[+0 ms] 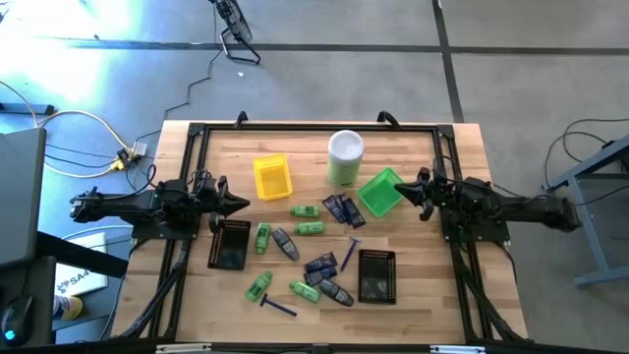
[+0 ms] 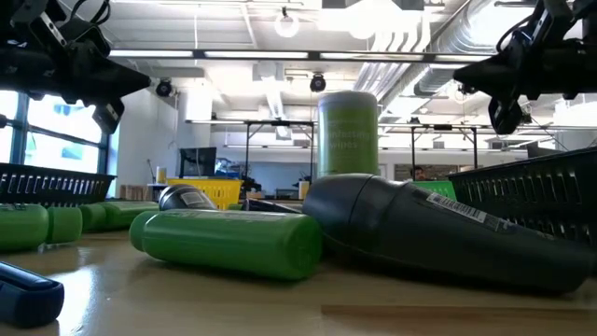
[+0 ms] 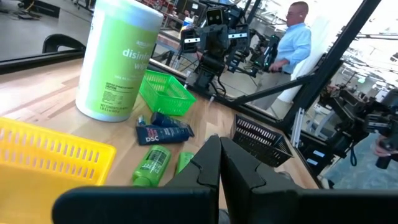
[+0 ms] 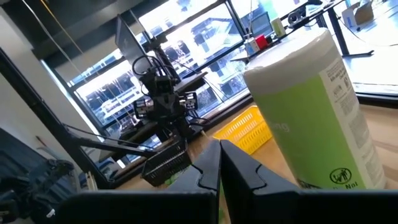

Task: Pick & Place Travel size toiletries
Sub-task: Put the middle blue razor into the right black bin

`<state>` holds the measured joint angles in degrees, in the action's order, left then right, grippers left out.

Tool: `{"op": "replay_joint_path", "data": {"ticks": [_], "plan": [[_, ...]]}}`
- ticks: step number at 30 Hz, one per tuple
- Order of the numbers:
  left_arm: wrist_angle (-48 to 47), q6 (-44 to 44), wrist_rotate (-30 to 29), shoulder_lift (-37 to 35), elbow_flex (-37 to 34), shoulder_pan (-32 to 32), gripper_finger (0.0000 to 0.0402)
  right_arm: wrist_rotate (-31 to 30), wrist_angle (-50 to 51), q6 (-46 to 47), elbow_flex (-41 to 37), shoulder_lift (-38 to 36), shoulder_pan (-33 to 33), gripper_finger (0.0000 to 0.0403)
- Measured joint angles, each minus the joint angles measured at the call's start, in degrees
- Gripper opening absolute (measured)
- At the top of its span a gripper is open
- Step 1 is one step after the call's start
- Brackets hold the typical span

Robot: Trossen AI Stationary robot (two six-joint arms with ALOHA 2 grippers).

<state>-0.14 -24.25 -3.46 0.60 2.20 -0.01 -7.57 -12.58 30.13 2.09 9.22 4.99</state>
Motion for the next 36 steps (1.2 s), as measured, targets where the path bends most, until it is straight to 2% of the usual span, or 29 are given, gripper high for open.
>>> {"op": "replay_joint_path", "data": {"ticks": [16, 19, 25, 36], "plan": [[-0.1, 0.0, -0.1, 0.0, 0.0, 0.0, 0.0003, 0.0, -16.4, 0.0, 0.4, 14.5, -1.6, 0.0003], [-0.3, 0.0, 0.0, 0.0, 0.0, 0.0, 0.0003, -0.3, -16.0, -0.6, 2.1, 16.9, -2.7, 0.0002], [-0.4, 0.0, 0.0, 0.0, 0.0, 0.0, 0.0003, -1.1, -15.8, -7.4, 8.1, 22.6, -4.6, 0.0002], [-0.4, 0.0, 0.0, 0.0, 0.0, 0.0, 0.0003, -1.5, -7.7, -11.0, 19.9, 33.9, -6.6, 0.0002]]}}
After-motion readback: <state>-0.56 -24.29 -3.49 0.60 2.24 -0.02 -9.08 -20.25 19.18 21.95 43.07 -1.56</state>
